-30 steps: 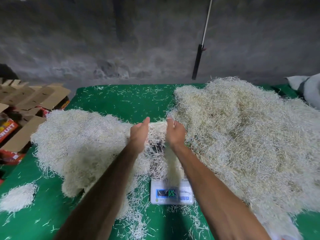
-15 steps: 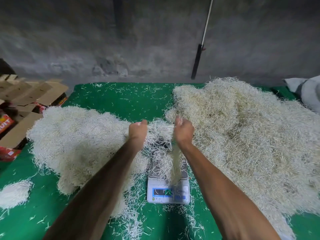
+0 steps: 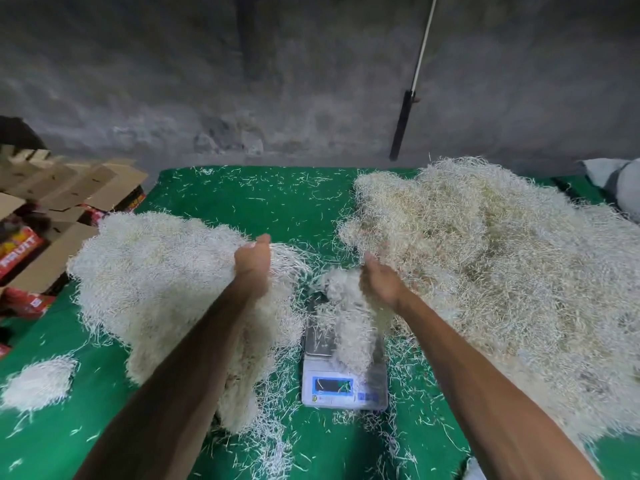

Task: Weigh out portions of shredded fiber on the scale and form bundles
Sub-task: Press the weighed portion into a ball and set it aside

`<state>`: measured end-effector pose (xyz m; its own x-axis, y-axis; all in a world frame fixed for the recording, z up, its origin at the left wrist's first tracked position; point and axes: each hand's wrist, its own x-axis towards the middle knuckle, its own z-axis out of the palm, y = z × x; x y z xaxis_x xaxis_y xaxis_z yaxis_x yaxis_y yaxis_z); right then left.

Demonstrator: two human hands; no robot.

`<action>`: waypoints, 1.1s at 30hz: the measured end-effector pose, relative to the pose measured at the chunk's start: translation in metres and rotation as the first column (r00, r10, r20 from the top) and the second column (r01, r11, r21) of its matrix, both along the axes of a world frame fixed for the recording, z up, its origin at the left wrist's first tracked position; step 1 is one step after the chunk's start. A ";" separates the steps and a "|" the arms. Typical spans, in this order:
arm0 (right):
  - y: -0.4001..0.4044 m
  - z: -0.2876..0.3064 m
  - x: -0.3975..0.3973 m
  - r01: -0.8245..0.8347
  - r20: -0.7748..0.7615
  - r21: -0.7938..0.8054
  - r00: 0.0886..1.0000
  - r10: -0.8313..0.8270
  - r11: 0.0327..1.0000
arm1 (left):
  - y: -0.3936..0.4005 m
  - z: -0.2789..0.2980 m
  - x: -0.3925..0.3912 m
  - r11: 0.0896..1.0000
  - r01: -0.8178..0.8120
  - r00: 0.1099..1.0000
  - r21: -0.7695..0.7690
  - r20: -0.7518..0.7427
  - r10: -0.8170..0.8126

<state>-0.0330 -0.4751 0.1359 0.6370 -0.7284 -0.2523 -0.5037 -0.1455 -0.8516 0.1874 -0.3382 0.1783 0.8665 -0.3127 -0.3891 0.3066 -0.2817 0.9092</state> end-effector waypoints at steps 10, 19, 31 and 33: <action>0.016 0.056 0.004 -0.234 0.139 -0.281 0.950 0.281 0.931 | -0.024 0.045 -0.063 0.856 0.402 0.866 -0.325 -0.170 -0.471; -0.029 0.093 -0.021 0.212 0.470 0.025 0.860 -0.198 0.977 | -0.056 0.040 -0.091 0.847 0.521 0.771 0.104 0.369 -0.519; -0.086 0.116 -0.085 0.430 0.545 0.375 0.614 -0.571 0.821 | -0.022 -0.097 -0.123 0.258 0.463 0.183 0.848 0.193 -0.964; -0.100 0.108 -0.101 0.523 0.514 0.427 0.530 -0.674 0.737 | -0.017 -0.097 -0.119 0.273 0.426 0.239 0.862 0.184 -0.954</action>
